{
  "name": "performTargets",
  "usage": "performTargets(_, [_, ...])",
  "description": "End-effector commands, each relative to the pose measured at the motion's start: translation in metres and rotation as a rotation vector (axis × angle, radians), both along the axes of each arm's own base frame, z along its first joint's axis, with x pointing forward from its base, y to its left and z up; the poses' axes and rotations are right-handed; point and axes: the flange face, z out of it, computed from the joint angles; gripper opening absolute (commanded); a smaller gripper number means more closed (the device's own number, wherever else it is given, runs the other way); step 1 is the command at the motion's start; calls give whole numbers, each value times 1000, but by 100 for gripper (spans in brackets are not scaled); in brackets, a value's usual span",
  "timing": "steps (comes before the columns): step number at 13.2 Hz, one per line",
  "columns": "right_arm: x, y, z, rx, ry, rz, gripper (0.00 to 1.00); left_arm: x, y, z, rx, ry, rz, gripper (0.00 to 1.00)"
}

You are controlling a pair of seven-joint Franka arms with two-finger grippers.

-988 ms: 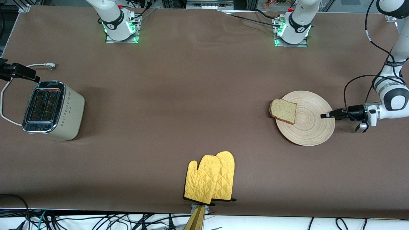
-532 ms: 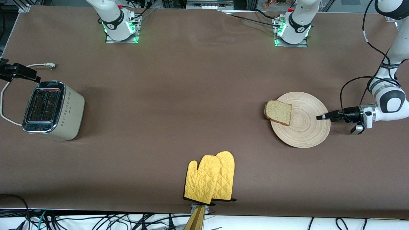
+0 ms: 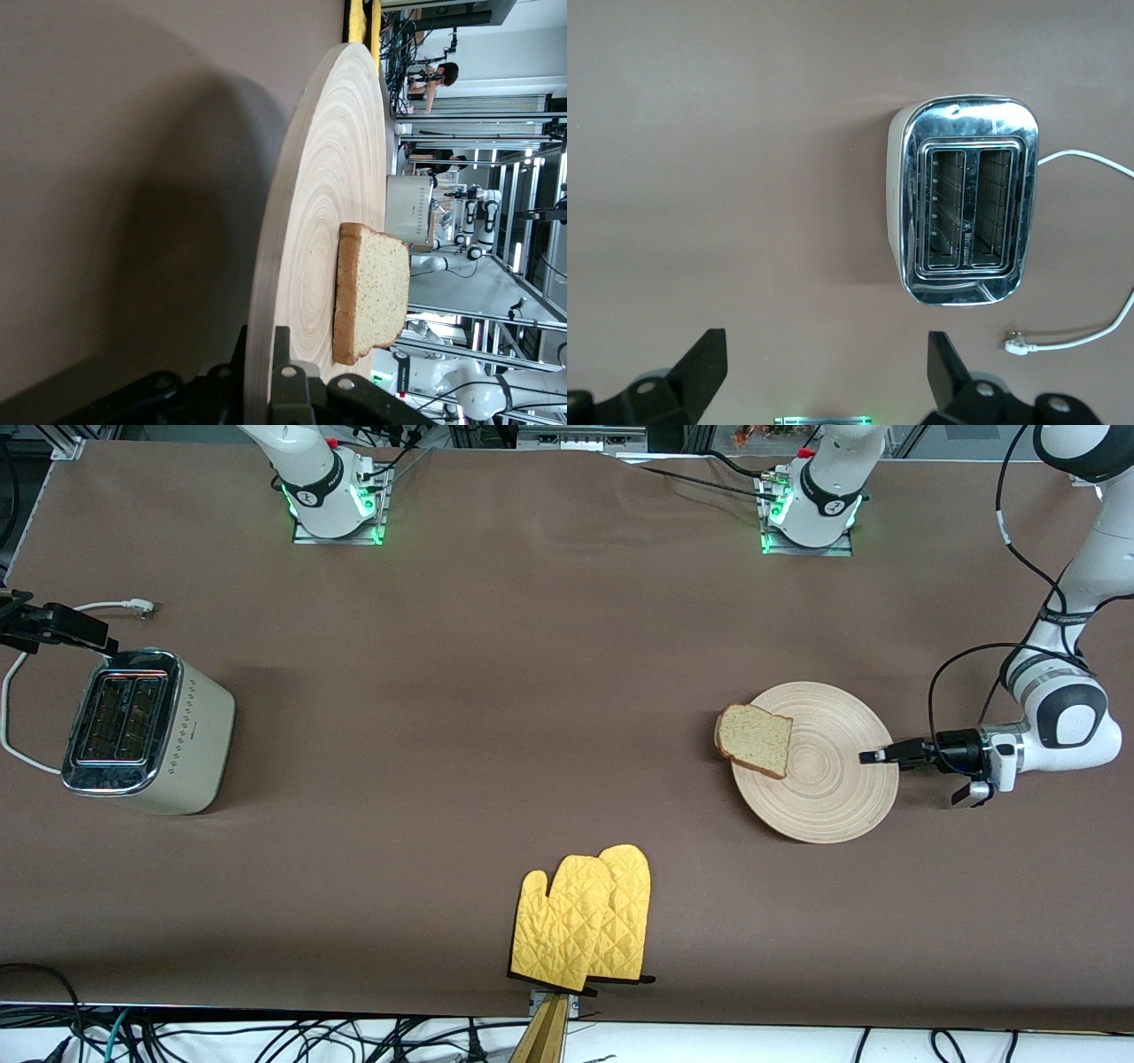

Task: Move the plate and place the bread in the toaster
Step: 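Slide the wooden plate with the left gripper toward the toaster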

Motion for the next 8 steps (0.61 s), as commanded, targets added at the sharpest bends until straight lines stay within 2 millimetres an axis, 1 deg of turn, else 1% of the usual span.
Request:
performTargets(1, [11, -4, -8, -1, -15, -14, 100, 12, -42, 20, -62, 12, 3, 0])
performTargets(3, [12, -3, -7, -2, -29, -12, 100, 17, -79, 36, -84, 29, 8, 0])
performTargets(5, [12, -2, -10, 3, -24, -13, 100, 16, -114, 58, -35, 29, 41, 0])
performTargets(6, [12, -2, -12, 3, -20, -13, 100, 12, -136, 68, -21, 36, 63, 0])
performTargets(8, [13, -4, -17, 5, -11, -16, 100, 5, -189, 84, -2, 42, 94, 0])
